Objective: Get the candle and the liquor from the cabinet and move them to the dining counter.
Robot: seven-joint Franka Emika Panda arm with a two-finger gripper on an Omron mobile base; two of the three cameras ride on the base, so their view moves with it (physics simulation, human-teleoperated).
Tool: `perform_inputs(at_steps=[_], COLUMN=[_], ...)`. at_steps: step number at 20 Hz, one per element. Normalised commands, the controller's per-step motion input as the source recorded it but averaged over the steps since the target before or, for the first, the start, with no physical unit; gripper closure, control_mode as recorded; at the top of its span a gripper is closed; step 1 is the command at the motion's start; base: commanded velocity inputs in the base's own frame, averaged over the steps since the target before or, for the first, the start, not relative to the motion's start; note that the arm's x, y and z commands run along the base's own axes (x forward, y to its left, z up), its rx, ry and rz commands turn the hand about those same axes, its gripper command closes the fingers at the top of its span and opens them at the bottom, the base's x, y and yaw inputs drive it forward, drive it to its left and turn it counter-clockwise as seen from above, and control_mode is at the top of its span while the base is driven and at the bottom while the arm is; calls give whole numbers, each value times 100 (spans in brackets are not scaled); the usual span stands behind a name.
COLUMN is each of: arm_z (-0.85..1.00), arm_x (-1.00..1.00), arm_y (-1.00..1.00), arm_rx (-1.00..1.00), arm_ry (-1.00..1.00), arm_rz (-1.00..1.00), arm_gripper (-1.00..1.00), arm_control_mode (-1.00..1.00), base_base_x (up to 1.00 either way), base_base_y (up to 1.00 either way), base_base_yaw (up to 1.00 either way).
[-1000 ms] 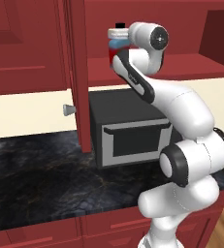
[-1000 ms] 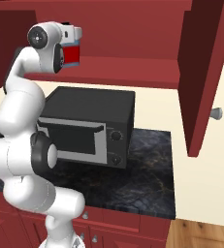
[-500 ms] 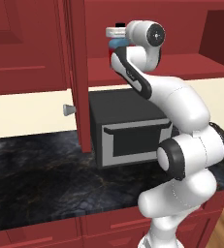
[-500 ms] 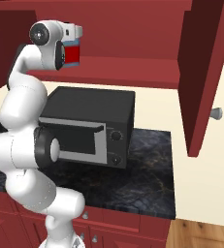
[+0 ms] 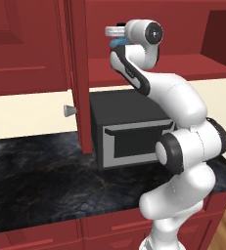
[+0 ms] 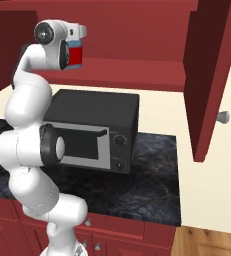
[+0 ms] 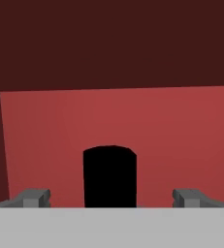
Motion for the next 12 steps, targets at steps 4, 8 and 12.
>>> perform_inputs(at_steps=[4,8,12], arm_z=[0,0,0], arm_x=[18,16,13], arm_y=[1,1,1], arm_rx=[0,0,0], arm_ry=[0,0,0], arm_rz=[0,0,0], arm_gripper=[-100,-100,-100], arm_control_mode=[-100,-100,-100], base_base_x=[0,0,0], base_base_y=[0,0,0], base_base_yaw=[0,0,0])
